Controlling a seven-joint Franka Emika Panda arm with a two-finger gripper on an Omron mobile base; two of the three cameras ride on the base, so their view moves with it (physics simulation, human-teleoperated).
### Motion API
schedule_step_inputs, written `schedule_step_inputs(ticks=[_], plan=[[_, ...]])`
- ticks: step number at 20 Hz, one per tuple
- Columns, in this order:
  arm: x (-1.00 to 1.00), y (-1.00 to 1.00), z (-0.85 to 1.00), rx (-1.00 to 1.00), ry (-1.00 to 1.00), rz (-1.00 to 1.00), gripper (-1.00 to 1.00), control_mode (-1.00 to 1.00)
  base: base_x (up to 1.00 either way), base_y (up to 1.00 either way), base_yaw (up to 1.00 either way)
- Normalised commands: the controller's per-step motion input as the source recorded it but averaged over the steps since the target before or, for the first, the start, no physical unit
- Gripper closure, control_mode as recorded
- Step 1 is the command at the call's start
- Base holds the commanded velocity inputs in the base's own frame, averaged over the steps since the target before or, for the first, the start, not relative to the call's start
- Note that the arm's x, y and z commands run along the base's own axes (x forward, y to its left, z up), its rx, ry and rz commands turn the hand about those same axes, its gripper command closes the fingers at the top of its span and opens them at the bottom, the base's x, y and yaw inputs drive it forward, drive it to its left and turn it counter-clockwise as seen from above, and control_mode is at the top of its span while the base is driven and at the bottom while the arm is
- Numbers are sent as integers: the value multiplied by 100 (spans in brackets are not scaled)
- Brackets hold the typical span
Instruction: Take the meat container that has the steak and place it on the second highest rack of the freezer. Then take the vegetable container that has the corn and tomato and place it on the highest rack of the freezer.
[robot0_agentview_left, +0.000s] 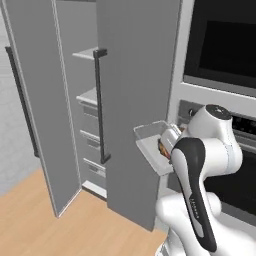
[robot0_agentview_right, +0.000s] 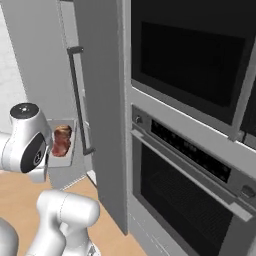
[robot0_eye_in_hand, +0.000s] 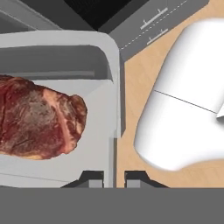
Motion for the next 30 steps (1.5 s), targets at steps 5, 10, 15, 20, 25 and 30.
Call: schedule_step_inputs(ticks=[5,10,15,20,25,30], plan=[[0,0,0,0,0,0,100,100,53,100,-19],[0,0,0,0,0,0,100,100,37,100,-41],[0,0,0,0,0,0,100,100,13,100,-49],[0,0,0,0,0,0,100,100,5,53,-37],[0,0,0,0,0,0,100,100,19,50,-35],[0,0,0,0,0,0,100,100,19,70,-34]])
